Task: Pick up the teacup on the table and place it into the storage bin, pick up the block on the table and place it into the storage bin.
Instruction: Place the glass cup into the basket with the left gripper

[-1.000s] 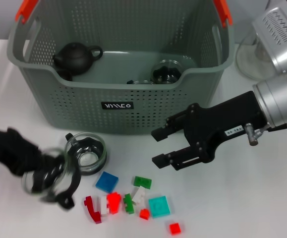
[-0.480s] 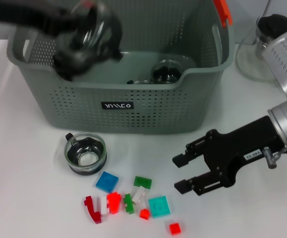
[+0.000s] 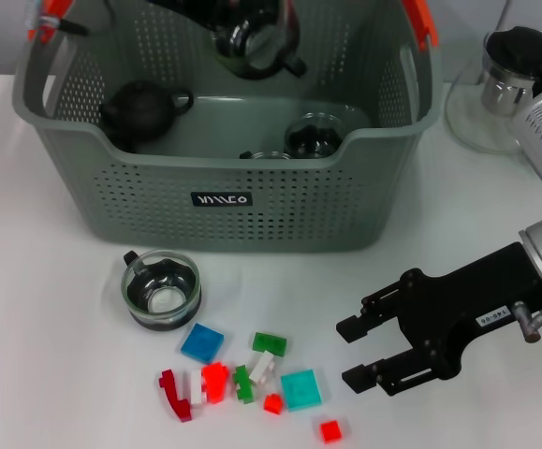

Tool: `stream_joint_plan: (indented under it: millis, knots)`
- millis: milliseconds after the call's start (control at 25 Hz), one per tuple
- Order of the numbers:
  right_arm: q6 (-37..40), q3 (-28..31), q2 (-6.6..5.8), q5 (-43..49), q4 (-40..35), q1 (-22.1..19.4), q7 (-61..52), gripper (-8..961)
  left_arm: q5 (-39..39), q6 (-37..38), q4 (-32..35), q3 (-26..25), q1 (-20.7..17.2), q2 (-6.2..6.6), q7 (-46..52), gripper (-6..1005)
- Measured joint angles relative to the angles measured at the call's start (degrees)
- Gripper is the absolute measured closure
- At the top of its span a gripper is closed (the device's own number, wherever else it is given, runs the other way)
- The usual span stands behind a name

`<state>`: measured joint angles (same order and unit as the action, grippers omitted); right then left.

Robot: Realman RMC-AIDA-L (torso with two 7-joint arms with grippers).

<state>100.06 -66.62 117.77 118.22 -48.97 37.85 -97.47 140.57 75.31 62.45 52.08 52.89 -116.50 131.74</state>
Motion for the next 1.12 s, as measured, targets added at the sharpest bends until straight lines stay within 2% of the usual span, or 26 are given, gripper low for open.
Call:
stream_joint_plan:
  millis: [240, 280, 480, 1040, 1120]
  knots:
    - [0.0, -0.2, 0.00, 0.0, 0.0, 0.0, 0.0, 329, 5.8, -9.1, -7.2, 3.4, 3.1, -1.74, 1.0, 948]
    - [0.0, -0.2, 0.00, 0.0, 0.0, 0.0, 0.1, 329, 7.3, -12.1, -9.0, 4.7, 3.5, -2.34, 1.4, 948]
    - [0.0, -0.3, 0.07, 0.0, 0.0, 0.0, 0.4, 329, 9.3, -16.0, -11.5, 6.4, 3.6, -3.17, 1.6, 946]
    - [-0.4, -0.3, 0.09, 0.0, 0.0, 0.5, 0.5, 328, 9.5, -17.3, -11.7, 7.3, 2.8, -4.30, 1.3, 943]
    - [-0.4, -0.3, 0.09, 0.0, 0.0, 0.6, 0.5, 328, 9.5, -17.4, -11.7, 7.3, 2.8, -4.30, 1.3, 796]
